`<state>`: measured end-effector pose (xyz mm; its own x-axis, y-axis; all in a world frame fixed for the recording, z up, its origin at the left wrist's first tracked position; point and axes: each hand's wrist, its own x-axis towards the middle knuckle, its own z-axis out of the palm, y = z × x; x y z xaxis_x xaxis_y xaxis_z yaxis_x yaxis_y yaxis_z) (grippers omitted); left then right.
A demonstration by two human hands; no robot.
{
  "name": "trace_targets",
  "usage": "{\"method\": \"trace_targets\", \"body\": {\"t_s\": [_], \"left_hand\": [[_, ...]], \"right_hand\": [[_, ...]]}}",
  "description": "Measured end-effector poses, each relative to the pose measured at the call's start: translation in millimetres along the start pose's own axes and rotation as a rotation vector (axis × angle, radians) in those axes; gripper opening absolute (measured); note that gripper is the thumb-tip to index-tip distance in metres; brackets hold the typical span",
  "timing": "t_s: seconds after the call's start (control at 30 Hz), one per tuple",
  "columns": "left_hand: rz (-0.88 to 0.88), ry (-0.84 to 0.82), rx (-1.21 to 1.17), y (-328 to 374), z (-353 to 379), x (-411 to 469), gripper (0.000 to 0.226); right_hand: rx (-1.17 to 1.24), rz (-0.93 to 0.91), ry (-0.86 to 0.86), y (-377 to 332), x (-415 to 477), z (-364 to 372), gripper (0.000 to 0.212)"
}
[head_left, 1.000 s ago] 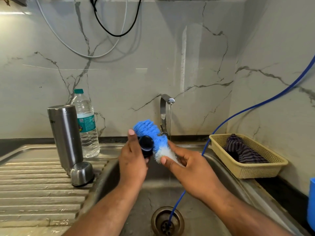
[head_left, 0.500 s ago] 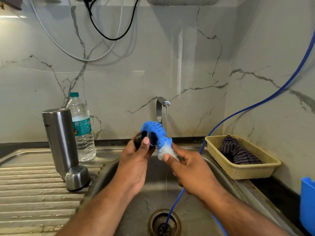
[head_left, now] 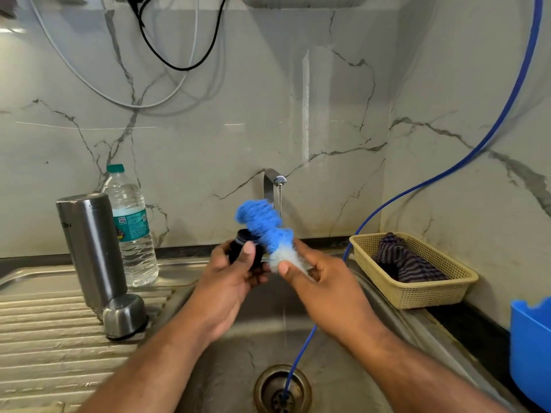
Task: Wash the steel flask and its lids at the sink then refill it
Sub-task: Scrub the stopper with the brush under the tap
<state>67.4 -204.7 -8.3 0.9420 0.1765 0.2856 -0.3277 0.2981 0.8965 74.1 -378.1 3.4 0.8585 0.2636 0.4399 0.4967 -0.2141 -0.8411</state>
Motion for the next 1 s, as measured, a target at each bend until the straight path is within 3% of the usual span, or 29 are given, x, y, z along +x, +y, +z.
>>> {"method": "trace_targets", "body": {"t_s": [0.07,0.3,0.4,0.47,0.6,0.8,0.9,1.0], "left_hand": [[0.029,0.01,0.048,-6,5,0,0.06],[0.269,0.214,0.29,-4,-3,2,0.05],[0.2,0.097,0.453,-19,10,-5,0.051],[0.148,0.064,0.399,-22,18,-4,0.049],[0.158,0.187,0.208,-8,7,7,0.053],[0.059,0.071,0.179,8,7,-2,0.064],[0.026,0.197,0.202,16,3,-1,0.068],[-0.039,0.302,0.199,20,-1,-1,0.055]], "right_hand": [[-0.006,0.041,0.002,5,2,-6,0.05],[0.07,0.104,-0.077,10,-3,5,0.047],[0.047,0.168,-0.038,12,2,-3,0.039],[0.071,0.184,-0.044,13,1,-8,0.035],[0.128,0.141,-0.145,8,-6,-1,0.032],[0.151,0.12,-0.154,4,-5,-3,0.028],[0.115,0.064,-0.206,2,-10,-1,0.034],[0.048,-0.001,-0.256,0,-9,10,0.04]]}}
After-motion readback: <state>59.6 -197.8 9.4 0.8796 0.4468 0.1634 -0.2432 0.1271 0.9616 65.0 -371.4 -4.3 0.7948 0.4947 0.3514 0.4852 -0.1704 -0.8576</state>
